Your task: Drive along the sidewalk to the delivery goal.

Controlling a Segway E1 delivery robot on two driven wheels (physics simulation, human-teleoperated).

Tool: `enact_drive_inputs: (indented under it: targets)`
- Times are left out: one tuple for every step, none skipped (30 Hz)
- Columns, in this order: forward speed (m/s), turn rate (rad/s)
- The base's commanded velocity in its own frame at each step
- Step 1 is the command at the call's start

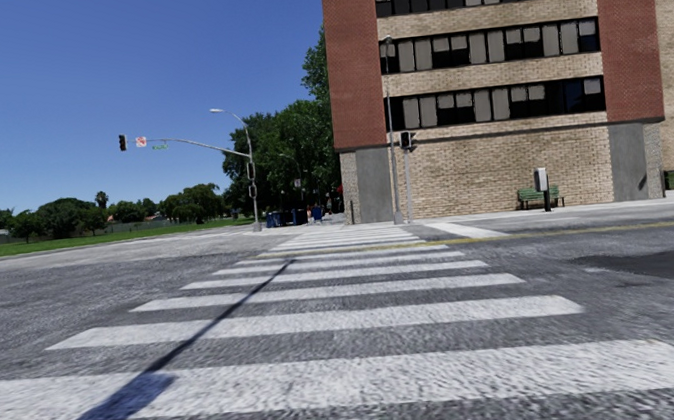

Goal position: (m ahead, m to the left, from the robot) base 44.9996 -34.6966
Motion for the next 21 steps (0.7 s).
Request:
enact_drive_inputs:
  targets:
    - [2.0,0.0]
    - [2.0,0.0]
    - [2.0,0.0]
    - [2.0,0.0]
    - [2.0,0.0]
    - [2.0,0.0]
    - [2.0,0.0]
    - [2.0,0.0]
    - [2.0,0.0]
    - [2.0,0.0]
    - [2.0,0.0]
    - [2.0,0.0]
    - [2.0,0.0]
    - [2.0,0.0]
    - [2.0,0.0]
    - [2.0,0.0]
    - [2.0,0.0]
    - [2.0,0.0]
    - [2.0,0.0]
    - [2.0,0.0]
    - [2.0,0.0]
